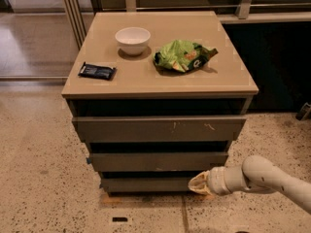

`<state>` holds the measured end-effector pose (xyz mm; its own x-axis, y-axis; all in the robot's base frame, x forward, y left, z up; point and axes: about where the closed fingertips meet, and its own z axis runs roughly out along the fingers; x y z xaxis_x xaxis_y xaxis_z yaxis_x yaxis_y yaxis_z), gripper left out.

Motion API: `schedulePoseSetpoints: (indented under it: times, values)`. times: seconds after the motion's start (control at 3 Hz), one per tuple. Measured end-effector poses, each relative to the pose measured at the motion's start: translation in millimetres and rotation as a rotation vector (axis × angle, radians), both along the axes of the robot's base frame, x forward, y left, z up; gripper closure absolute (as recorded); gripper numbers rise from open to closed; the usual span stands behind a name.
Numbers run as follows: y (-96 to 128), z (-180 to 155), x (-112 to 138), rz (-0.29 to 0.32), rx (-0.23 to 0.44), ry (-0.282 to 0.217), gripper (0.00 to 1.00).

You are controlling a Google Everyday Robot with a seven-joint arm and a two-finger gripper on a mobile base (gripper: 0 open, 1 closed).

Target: Close middle drawer

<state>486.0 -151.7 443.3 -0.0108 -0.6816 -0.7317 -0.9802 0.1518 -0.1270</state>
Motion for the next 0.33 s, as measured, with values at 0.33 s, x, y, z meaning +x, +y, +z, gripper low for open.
schedulePoseSetpoints:
  times: [0.33]
  values:
    - [3.0,2.0,-8.5,0.025,0.008,0.025,0.81]
